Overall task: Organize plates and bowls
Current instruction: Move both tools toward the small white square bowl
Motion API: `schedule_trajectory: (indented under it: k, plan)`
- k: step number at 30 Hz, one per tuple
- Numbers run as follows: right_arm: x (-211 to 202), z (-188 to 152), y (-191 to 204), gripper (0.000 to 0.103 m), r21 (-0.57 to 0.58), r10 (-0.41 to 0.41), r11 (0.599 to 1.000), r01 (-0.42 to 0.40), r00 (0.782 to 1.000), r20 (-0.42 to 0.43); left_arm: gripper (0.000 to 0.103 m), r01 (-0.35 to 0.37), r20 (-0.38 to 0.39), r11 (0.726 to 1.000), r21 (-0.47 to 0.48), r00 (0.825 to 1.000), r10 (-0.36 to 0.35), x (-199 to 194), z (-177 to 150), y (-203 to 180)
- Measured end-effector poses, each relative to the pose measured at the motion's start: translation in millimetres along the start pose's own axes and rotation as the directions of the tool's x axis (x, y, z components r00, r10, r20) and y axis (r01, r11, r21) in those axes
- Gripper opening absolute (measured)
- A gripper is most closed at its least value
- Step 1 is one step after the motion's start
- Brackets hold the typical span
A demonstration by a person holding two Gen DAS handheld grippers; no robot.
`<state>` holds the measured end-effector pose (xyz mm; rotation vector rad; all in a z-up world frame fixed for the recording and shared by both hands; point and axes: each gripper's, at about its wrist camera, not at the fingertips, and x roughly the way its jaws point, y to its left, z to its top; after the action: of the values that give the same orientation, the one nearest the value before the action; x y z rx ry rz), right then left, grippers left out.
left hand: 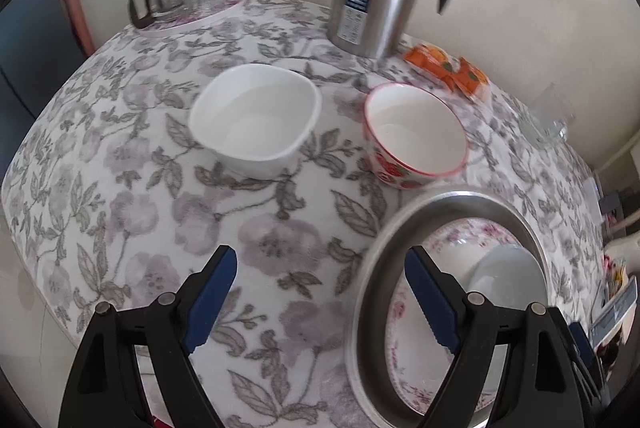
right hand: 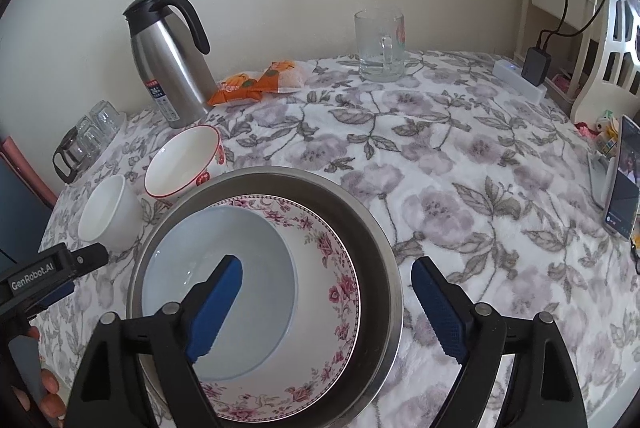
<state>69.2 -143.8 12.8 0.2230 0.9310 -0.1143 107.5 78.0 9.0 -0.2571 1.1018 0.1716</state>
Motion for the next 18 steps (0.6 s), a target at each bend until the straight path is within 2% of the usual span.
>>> schedule_trajectory:
  k: [10,13,18]
  plan:
    - [-14,4,33,0.089,-0.07,0.044,0.997,-0.04,0.997,0.056,0.087,-0.058,0.062,0.992,-0.116,0.996,0.066,-14,16,49]
    - [-18,4,47,0.089,-0.103,0.096,0.991,-0.09,0.993,0.064,0.087,-0.042,0.073,0.985,-0.167,0.996,0.055,-18,20,66]
    - [-21,1,72,0.089,-0.171,0.128,0.979,-0.114,0.989,0.076,0.087,-0.02,0.069,0.973,-0.23,0.997,0.037,-18,28,86]
